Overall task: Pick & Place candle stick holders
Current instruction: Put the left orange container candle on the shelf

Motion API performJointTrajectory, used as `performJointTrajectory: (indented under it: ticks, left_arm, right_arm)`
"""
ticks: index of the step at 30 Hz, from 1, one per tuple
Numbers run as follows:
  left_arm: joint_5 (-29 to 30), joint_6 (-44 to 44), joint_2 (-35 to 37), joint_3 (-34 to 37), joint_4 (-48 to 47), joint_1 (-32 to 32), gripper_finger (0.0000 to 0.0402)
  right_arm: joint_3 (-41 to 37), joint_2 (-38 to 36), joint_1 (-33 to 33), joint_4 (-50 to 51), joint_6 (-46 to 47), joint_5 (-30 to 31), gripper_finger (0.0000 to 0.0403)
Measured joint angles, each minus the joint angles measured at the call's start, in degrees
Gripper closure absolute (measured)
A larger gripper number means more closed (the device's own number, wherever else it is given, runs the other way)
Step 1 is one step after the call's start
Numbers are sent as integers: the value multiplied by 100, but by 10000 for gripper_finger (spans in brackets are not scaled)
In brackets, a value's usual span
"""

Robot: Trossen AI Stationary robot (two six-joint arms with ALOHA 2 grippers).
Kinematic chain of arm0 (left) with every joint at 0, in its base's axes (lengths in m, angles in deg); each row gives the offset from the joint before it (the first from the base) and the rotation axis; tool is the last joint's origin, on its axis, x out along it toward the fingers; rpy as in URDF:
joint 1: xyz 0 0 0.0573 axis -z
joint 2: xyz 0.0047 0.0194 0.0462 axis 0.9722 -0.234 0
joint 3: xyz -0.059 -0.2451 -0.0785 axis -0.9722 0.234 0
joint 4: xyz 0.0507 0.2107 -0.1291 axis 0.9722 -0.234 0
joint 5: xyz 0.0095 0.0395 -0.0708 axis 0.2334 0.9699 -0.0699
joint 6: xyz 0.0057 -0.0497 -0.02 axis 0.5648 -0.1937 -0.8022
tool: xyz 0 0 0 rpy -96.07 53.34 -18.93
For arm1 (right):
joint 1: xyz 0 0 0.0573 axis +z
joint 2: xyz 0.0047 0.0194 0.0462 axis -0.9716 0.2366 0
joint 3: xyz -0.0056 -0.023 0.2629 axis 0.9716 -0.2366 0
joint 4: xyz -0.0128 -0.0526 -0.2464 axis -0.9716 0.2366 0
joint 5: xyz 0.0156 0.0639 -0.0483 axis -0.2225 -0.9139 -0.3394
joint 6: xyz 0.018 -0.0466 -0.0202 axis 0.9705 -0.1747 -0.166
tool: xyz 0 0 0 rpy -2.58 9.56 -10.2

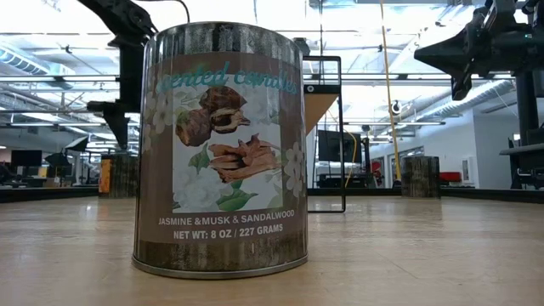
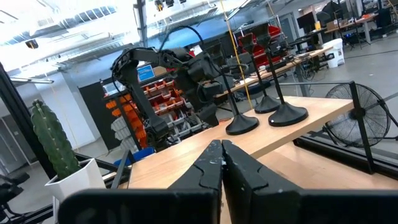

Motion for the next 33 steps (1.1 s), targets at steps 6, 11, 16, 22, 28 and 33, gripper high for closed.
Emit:
performJointTrajectory:
  ticks: [6,11,16,22,28,33]
  left_arm:
    - [-83,157,-499,1,66,-5,160]
    - [-91,261,-821,-9,51,28,161]
    - [7,246,-869,-17,27,137,190]
    - [190,157,-829,-8,50,252,285]
    - [128,120,-816,-17,117,255,382]
    - [26,244,-821,-10,103,256,394]
  right_arm:
    - [0,1,0,2,36,0,403]
    - [0,1,0,39,131,-2,403]
    - [0,1,0,37,131,-2,403]
    - [0,1,0,37,118,-1,403]
    - [0,1,0,37,109,0,403]
    - [0,1,0,37,109,-2,403]
